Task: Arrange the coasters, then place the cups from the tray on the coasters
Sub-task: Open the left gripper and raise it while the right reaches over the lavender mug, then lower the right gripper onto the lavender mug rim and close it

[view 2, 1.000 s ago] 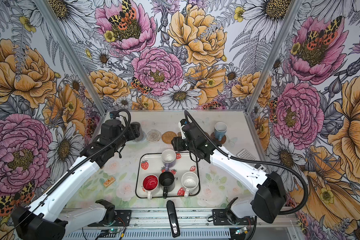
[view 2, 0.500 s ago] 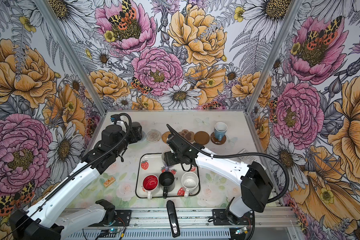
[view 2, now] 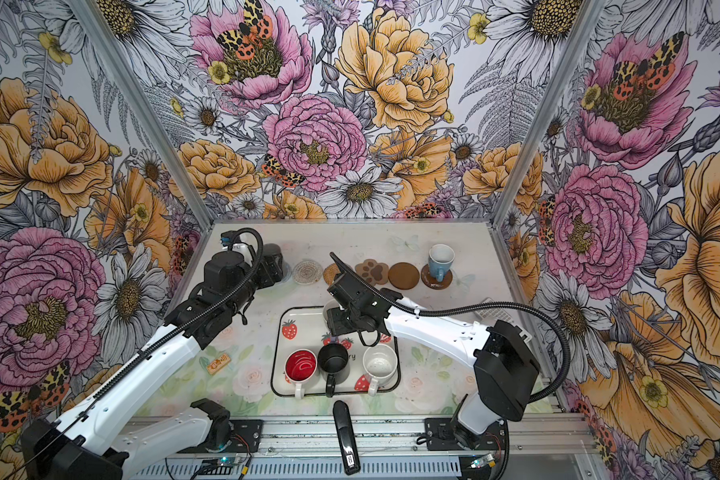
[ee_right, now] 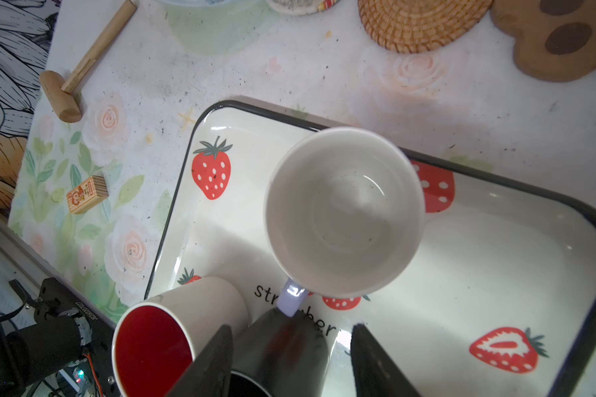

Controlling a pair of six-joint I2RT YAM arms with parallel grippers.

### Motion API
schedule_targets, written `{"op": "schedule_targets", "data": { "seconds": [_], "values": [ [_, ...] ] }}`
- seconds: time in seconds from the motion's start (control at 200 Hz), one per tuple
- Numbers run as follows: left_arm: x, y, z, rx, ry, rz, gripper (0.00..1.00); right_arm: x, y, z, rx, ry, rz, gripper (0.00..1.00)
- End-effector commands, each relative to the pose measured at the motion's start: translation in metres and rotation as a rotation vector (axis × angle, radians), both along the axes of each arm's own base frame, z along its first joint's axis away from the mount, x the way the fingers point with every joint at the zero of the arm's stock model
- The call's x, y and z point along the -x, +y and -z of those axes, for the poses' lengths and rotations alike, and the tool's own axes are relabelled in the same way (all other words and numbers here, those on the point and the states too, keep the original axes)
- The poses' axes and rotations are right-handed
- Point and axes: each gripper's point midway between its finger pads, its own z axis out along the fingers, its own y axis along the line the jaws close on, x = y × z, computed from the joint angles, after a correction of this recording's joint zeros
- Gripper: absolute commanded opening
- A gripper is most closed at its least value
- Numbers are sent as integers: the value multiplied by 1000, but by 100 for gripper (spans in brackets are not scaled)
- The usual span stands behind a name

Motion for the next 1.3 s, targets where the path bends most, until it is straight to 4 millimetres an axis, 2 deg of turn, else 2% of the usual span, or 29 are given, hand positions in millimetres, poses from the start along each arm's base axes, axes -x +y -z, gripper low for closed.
{"op": "schedule_targets", "data": {
  "seconds": [0.0, 0.365, 0.986, 1.291],
  "values": [
    [-1, 5, -4, 5, -24, -10, 83, 5, -2, 13, 24, 29, 12, 57],
    [1, 12, -2, 21, -27, -22, 83, 4, 3, 33, 59, 70, 13, 54],
    [-1, 18, 5, 37, -16, -30, 83, -8, 19, 50, 83, 94, 2, 51],
    [-3, 22, 8, 44, -10, -41, 83, -17, 13, 57, 109, 91, 26, 47]
  ]
}}
